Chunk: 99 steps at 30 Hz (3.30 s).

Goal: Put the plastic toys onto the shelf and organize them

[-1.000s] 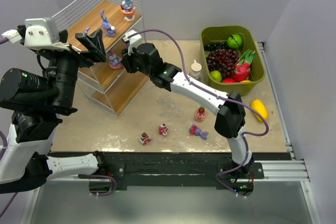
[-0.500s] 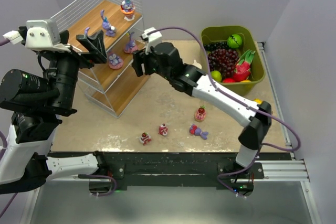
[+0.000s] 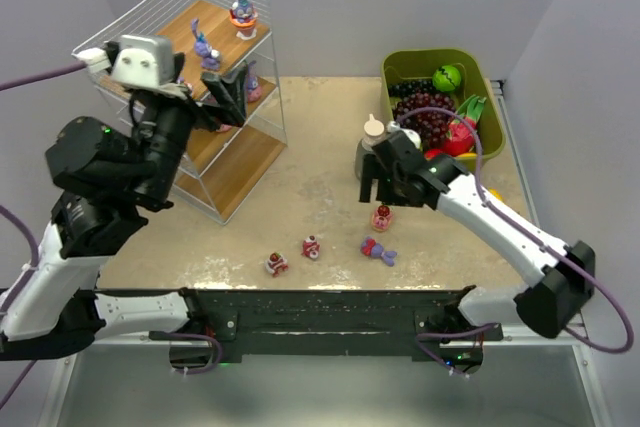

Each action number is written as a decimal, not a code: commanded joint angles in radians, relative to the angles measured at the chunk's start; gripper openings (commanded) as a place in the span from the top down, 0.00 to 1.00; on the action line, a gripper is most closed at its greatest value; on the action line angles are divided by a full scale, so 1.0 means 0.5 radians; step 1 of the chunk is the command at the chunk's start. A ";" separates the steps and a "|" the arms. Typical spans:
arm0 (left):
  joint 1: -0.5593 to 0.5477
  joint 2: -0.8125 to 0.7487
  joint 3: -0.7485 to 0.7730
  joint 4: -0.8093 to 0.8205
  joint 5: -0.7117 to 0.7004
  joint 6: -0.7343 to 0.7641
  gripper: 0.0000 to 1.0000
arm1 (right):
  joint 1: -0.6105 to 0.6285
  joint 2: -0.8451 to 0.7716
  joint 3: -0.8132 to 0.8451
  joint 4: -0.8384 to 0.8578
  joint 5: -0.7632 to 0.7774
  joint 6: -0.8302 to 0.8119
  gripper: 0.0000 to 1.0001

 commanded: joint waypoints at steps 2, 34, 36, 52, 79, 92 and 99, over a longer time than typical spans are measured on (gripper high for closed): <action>-0.004 0.197 -0.068 -0.139 0.605 -0.277 0.00 | -0.156 -0.322 -0.208 -0.326 -0.087 0.372 0.08; -0.013 1.400 -1.338 0.538 1.983 -1.017 0.28 | -0.702 -0.820 -0.310 -0.397 0.115 0.461 0.09; -0.013 1.446 -1.338 0.572 1.956 -1.042 0.30 | -0.702 -0.835 -0.334 -0.394 0.115 0.452 0.10; -0.013 1.624 -1.418 0.775 1.799 -1.177 0.63 | -0.705 -0.869 -0.381 -0.375 0.143 0.419 0.10; 0.471 1.164 -0.968 0.137 2.593 -1.220 1.00 | -0.706 -0.924 -0.105 0.645 -0.805 -0.333 0.12; 0.585 1.053 -0.222 -0.020 3.262 -1.514 1.00 | -0.705 -0.899 0.521 1.450 -1.731 -0.851 0.05; 0.610 0.964 -0.185 0.509 3.600 -1.919 1.00 | -0.706 -0.869 0.693 1.781 -2.090 -0.922 0.05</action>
